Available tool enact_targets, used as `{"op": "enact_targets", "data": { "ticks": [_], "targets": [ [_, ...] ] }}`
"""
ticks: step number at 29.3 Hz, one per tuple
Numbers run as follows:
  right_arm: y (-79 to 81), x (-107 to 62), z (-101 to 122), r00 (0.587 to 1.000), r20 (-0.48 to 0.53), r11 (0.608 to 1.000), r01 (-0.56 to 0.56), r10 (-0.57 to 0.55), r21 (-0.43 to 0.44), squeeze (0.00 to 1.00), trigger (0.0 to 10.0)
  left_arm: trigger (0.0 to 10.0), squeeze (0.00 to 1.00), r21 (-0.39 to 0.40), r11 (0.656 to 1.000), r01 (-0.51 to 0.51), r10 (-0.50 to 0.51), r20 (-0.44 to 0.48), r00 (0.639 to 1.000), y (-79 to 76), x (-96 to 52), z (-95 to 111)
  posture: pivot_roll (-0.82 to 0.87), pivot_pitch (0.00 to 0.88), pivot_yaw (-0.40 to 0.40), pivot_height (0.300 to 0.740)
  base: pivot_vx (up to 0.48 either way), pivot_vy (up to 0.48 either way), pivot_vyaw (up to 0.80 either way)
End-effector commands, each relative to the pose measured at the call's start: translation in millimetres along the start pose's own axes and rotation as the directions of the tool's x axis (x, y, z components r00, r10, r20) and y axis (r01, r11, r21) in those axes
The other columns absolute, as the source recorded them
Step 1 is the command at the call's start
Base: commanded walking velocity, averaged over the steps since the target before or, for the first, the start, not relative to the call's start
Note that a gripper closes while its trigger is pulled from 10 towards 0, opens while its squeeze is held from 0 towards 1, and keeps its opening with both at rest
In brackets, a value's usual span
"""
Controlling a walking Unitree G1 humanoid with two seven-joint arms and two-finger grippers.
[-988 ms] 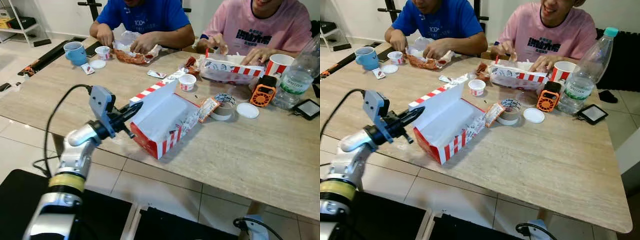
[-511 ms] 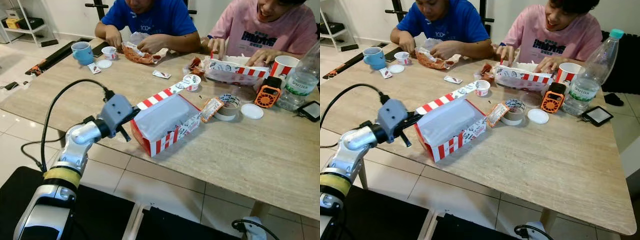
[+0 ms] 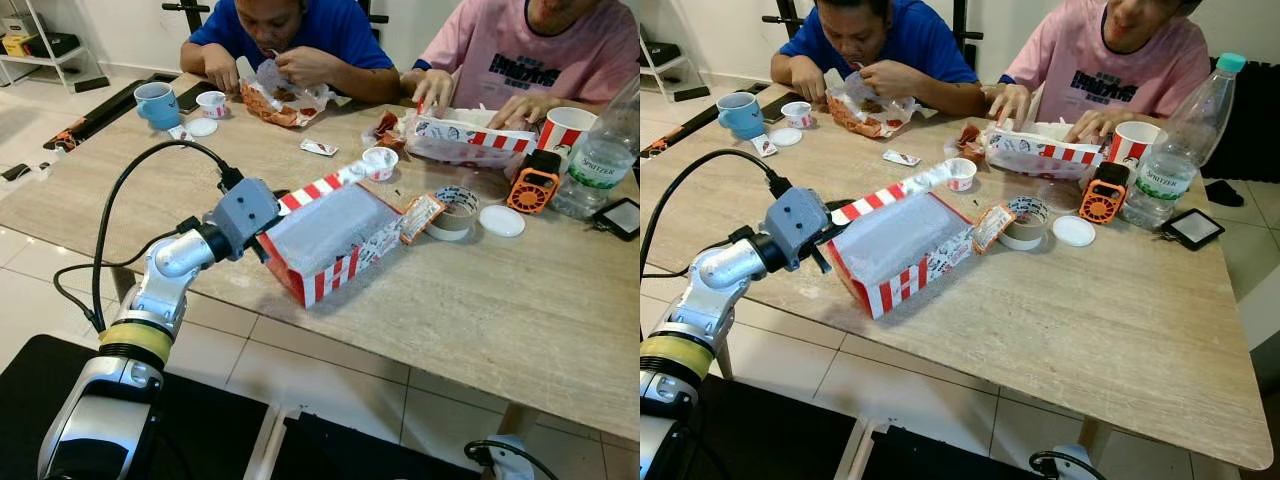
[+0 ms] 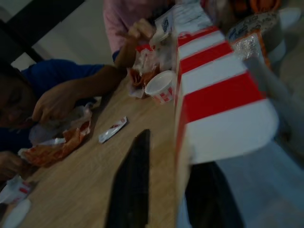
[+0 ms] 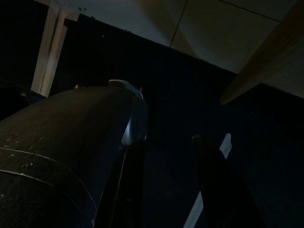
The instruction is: Restocking fridge
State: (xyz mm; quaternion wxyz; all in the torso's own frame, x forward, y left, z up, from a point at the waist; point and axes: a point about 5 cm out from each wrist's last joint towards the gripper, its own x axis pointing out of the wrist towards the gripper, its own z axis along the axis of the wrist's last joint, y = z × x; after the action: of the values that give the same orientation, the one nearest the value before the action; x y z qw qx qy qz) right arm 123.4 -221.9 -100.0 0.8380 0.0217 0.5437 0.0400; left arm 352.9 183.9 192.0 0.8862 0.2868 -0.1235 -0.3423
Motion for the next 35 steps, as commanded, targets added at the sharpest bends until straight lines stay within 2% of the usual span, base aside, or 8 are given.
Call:
{"op": "enact_targets", "data": {
  "ticks": [1, 10, 13, 21, 22, 23, 31, 35],
  "targets": [
    [-1.3, -0.5, -2, 1.000, -0.004, 1.000, 0.009, -0.009, 0.008, 0.00, 10.0, 10.0, 1.00, -0.045, 0.999, 0.016, -0.015, 0.019, 1.000, -4.8, -1.5, -1, -0.05, 0.092, 0.022, 0.740, 0.000, 0.000, 0.00],
    [-0.2, 0.0, 0, 1.000, 0.000, 1.000, 0.005, -0.005, 0.008, 0.00, 10.0, 10.0, 1.00, -0.185, 0.976, 0.113, -0.090, 0.128, 0.988, -5.4, -18.8, 11, -0.05, 0.091, 0.020, 0.740, 0.000, 0.000, 0.00],
    [-0.5, 0.0, 0, 1.000, -0.001, 1.000, 0.005, -0.005, 0.005, 0.00, 10.0, 10.0, 1.00, -0.315, 0.898, 0.308, -0.195, 0.342, 0.919, -14.3, -28.4, 44, -0.05, 0.089, 0.019, 0.740, 0.000, 0.000, 0.00],
    [-1.7, 0.2, 5, 1.000, 0.004, 1.000, 0.007, -0.007, -0.005, 0.00, 10.0, 10.0, 0.93, -0.291, 0.793, 0.535, -0.306, 0.569, 0.763, -27.1, -42.4, 90, -0.04, 0.064, 0.014, 0.740, 0.000, 0.000, 0.00],
    [-1.8, 0.2, 5, 1.000, 0.005, 1.000, 0.007, -0.007, -0.006, 0.00, 10.0, 10.0, 0.26, -0.293, 0.787, 0.543, -0.303, 0.583, 0.754, -26.9, -43.5, 94, -0.04, 0.064, 0.014, 0.740, 0.000, 0.000, 0.00],
    [-1.5, 0.5, 7, 1.000, 0.008, 1.000, 0.007, -0.007, -0.007, 0.00, 10.0, 10.0, 0.00, -0.303, 0.801, 0.516, -0.273, 0.581, 0.766, -23.6, -42.0, 94, -0.04, 0.060, 0.015, 0.740, 0.000, 0.000, 0.00],
    [0.2, 1.1, 7, 1.000, 0.010, 1.000, 0.003, -0.003, -0.007, 0.00, 10.0, 10.0, 0.00, -0.397, 0.903, 0.163, 0.009, 0.399, 0.917, 6.8, -24.6, 79, -0.03, 0.064, 0.018, 0.740, 0.000, 0.000, 0.00],
    [0.8, 1.0, 5, 1.000, 0.005, 1.000, 0.002, -0.002, -0.006, 0.00, 10.0, 10.0, 0.00, -0.498, 0.867, 0.014, 0.135, 0.261, 0.956, 18.0, -16.8, 63, -0.03, 0.067, 0.018, 0.740, 0.000, 0.000, 0.00]
  ]
}}
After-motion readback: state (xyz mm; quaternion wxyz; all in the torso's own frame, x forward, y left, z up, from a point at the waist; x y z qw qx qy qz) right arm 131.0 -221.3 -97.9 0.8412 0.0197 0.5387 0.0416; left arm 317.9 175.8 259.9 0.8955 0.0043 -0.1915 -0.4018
